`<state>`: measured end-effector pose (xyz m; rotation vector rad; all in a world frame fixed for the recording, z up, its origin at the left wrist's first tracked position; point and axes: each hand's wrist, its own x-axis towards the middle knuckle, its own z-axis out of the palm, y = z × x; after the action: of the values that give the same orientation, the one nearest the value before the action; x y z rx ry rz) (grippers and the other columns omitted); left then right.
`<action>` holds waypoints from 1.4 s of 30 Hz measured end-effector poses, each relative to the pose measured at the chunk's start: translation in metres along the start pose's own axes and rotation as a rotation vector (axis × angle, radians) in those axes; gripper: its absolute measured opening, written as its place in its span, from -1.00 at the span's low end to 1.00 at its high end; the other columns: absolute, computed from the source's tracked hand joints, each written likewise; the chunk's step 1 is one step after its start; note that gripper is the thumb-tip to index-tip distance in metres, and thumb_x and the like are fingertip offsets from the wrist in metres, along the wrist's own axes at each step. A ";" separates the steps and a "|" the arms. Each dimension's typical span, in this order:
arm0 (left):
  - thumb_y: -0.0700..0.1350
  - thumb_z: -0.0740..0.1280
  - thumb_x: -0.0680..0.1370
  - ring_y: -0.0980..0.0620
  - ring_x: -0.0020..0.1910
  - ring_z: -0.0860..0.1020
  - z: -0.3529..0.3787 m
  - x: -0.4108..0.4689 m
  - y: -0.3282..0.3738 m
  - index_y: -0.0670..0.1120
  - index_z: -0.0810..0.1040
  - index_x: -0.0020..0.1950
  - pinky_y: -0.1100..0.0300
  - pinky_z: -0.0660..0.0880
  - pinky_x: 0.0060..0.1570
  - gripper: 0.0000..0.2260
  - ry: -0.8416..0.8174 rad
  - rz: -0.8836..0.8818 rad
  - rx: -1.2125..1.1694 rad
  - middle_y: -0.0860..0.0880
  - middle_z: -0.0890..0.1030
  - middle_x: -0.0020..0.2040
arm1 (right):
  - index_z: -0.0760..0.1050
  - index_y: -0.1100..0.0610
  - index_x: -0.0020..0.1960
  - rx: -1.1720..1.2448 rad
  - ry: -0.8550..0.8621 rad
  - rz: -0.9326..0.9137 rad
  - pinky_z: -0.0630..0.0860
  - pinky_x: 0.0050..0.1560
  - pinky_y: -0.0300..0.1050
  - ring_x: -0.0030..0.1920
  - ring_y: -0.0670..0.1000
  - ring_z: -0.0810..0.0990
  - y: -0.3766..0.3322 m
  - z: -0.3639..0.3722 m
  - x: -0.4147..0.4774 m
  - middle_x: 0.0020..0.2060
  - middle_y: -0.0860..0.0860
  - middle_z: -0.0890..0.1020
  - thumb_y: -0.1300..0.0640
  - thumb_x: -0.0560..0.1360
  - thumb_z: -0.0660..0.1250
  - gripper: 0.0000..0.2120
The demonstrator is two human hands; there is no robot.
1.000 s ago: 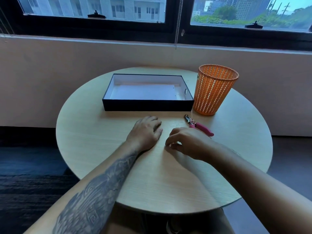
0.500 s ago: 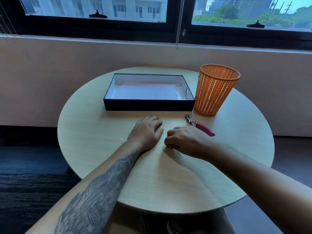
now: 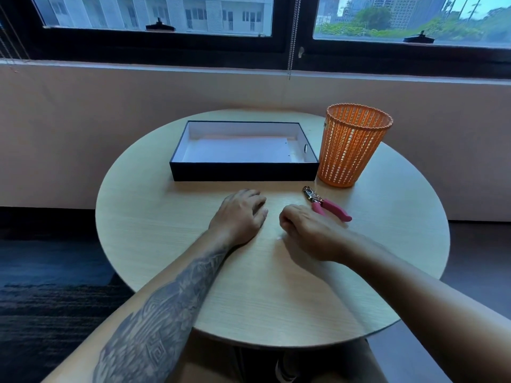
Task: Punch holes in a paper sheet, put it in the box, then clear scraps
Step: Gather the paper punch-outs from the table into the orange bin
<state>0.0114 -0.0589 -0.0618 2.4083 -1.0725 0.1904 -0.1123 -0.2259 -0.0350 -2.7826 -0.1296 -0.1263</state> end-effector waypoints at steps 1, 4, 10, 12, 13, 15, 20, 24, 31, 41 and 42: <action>0.03 0.27 0.60 -0.01 0.36 0.42 0.000 0.000 0.000 -0.06 0.58 0.29 0.05 0.28 0.35 -0.68 0.002 0.000 -0.001 -0.01 0.54 0.35 | 0.38 0.00 -0.11 0.009 -0.006 0.003 0.50 -0.02 0.01 -0.12 -0.04 0.45 0.000 -0.001 0.000 -0.18 -0.12 0.49 0.11 0.63 0.15 -0.86; 0.03 0.27 0.60 -0.01 0.37 0.41 -0.001 -0.001 0.001 -0.06 0.57 0.30 0.07 0.26 0.36 -0.68 0.002 0.000 -0.002 -0.01 0.53 0.36 | 0.45 -0.01 -0.08 -0.007 -0.013 -0.008 0.51 -0.02 -0.03 -0.11 -0.10 0.45 -0.002 -0.003 -0.001 -0.16 -0.14 0.52 0.07 0.62 0.21 -0.89; 0.03 0.26 0.61 -0.01 0.38 0.40 -0.001 -0.001 0.000 -0.06 0.56 0.31 0.08 0.24 0.37 -0.67 -0.001 0.000 0.004 -0.02 0.52 0.38 | 0.59 0.03 -0.08 -0.230 0.007 0.040 0.52 -0.25 -0.03 -0.19 0.00 0.56 -0.018 -0.005 0.003 -0.16 -0.07 0.61 -0.08 0.59 0.28 -0.78; 0.03 0.25 0.61 -0.01 0.36 0.41 -0.002 -0.001 0.001 -0.06 0.56 0.30 0.09 0.25 0.35 -0.68 -0.002 0.002 0.006 -0.01 0.53 0.36 | 0.60 0.06 -0.09 -0.351 0.002 0.064 0.32 -0.39 -0.14 -0.24 0.01 0.54 -0.027 -0.001 0.007 -0.23 -0.06 0.58 -0.08 0.58 0.30 -0.76; 0.03 0.25 0.61 -0.01 0.35 0.42 -0.002 -0.001 0.001 -0.06 0.56 0.29 0.08 0.25 0.35 -0.68 -0.003 0.001 0.005 -0.01 0.54 0.35 | 0.60 0.07 -0.09 -0.406 0.002 0.072 0.26 -0.41 -0.15 -0.25 0.02 0.55 -0.031 0.000 0.008 -0.24 -0.04 0.58 -0.08 0.58 0.30 -0.76; 0.03 0.25 0.61 -0.02 0.34 0.42 -0.001 -0.001 0.001 -0.06 0.57 0.28 0.08 0.26 0.35 -0.69 -0.003 0.001 0.004 -0.01 0.54 0.34 | 0.60 0.09 -0.07 -0.495 -0.004 0.087 0.27 -0.36 -0.13 -0.20 0.06 0.60 -0.037 0.002 0.011 -0.21 0.00 0.63 -0.08 0.58 0.30 -0.74; 0.03 0.26 0.60 -0.01 0.37 0.41 0.000 0.000 0.000 -0.05 0.57 0.28 0.08 0.24 0.36 -0.69 -0.006 -0.004 0.001 0.00 0.53 0.36 | 0.52 0.06 -0.08 -0.598 -0.011 0.086 0.39 -0.30 -0.10 -0.27 0.05 0.50 -0.052 0.001 0.010 -0.22 0.01 0.58 0.10 0.61 0.29 -0.89; 0.03 0.27 0.60 -0.01 0.37 0.41 0.001 0.000 -0.001 -0.05 0.58 0.27 0.08 0.24 0.36 -0.70 -0.001 -0.004 0.002 -0.01 0.53 0.36 | 0.53 0.10 -0.03 -0.619 -0.033 0.072 0.30 -0.31 -0.11 -0.26 0.03 0.44 -0.058 -0.001 0.008 -0.21 0.02 0.55 0.18 0.62 0.23 -0.88; 0.04 0.26 0.61 -0.01 0.36 0.41 0.001 -0.001 0.000 -0.05 0.57 0.28 0.09 0.24 0.36 -0.69 -0.007 -0.010 -0.005 0.00 0.53 0.35 | 0.47 0.12 -0.16 -0.471 0.027 0.102 0.30 -0.32 -0.07 -0.21 0.12 0.59 -0.046 0.010 0.008 -0.20 0.09 0.63 0.23 0.52 0.20 -0.87; 0.04 0.26 0.61 0.00 0.39 0.40 -0.002 -0.001 0.002 -0.05 0.57 0.31 0.06 0.24 0.39 -0.67 -0.002 -0.012 -0.008 -0.02 0.52 0.38 | 0.60 0.09 -0.13 0.648 -0.015 0.442 0.50 -0.25 -0.09 -0.26 0.00 0.58 -0.005 -0.019 0.004 -0.31 0.01 0.62 0.11 0.58 0.36 -0.86; 0.03 0.26 0.61 0.00 0.38 0.41 -0.003 -0.001 0.002 -0.06 0.57 0.30 0.07 0.24 0.38 -0.68 -0.002 -0.007 -0.006 -0.02 0.53 0.37 | 0.60 0.10 -0.13 0.687 -0.017 0.430 0.51 -0.23 -0.09 -0.22 0.00 0.59 -0.003 -0.020 0.003 -0.29 0.01 0.62 0.12 0.59 0.36 -0.87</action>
<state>0.0093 -0.0583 -0.0590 2.4074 -1.0633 0.1827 -0.1105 -0.2302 -0.0147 -2.0664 0.3557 0.0463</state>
